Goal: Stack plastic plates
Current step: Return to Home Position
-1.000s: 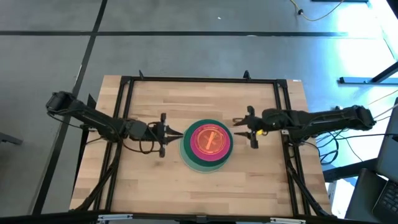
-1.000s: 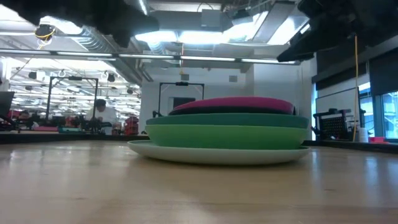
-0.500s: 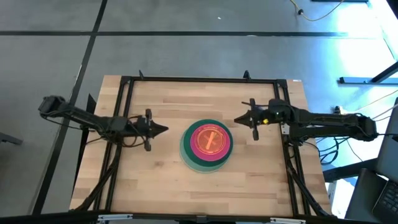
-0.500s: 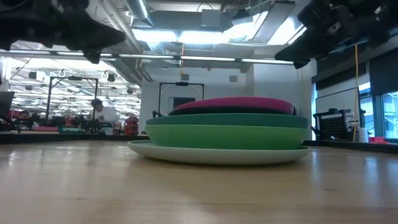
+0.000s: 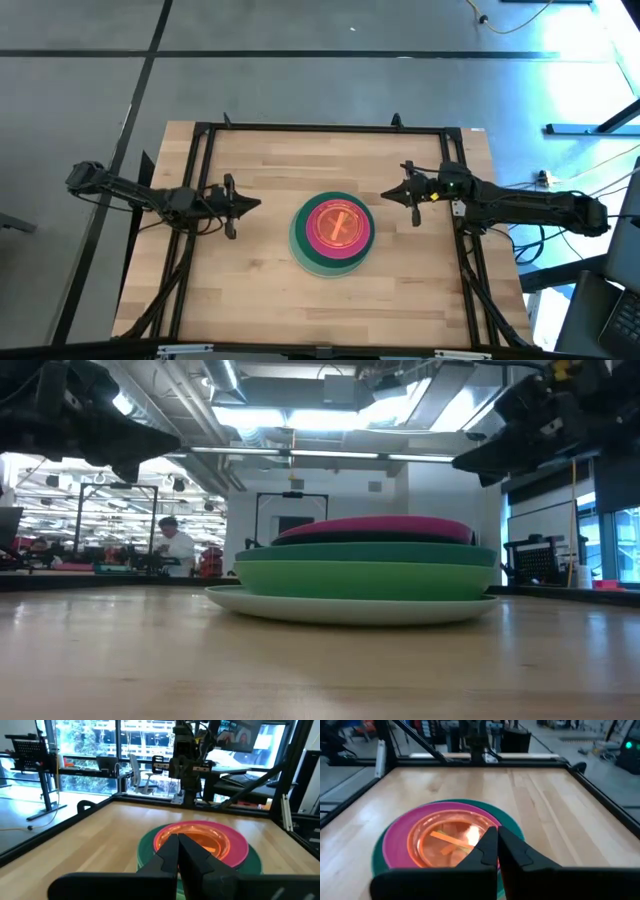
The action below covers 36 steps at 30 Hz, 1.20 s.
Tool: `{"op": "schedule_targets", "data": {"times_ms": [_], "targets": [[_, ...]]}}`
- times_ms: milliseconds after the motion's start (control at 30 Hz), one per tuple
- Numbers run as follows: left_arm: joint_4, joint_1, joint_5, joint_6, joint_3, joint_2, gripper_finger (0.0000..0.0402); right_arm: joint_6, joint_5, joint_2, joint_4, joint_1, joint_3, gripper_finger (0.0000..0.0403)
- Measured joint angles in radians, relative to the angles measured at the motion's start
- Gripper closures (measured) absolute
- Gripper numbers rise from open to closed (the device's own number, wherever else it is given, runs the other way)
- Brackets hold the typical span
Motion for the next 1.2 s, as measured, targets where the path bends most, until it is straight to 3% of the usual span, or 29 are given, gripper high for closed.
{"op": "schedule_targets", "data": {"times_ms": [200,733,867,1200], "targets": [[-0.058,0.006,0.018,0.016,0.0,-0.092,0.0401,0.034,-0.069,-0.073,0.133,-0.053,-0.117,0.0401],[-0.327,0.032,-0.011,-0.003,0.0,-0.358,0.0401,0.088,-0.152,-0.277,0.107,-0.148,-0.21,0.0401],[-0.372,0.032,-0.006,-0.02,0.0,-0.405,0.0401,0.096,-0.11,-0.332,0.098,-0.148,-0.247,0.0401],[-0.374,0.032,0.022,-0.015,0.0,-0.419,0.0401,0.161,0.181,-0.522,-0.105,-0.146,-0.258,0.0401]]}}
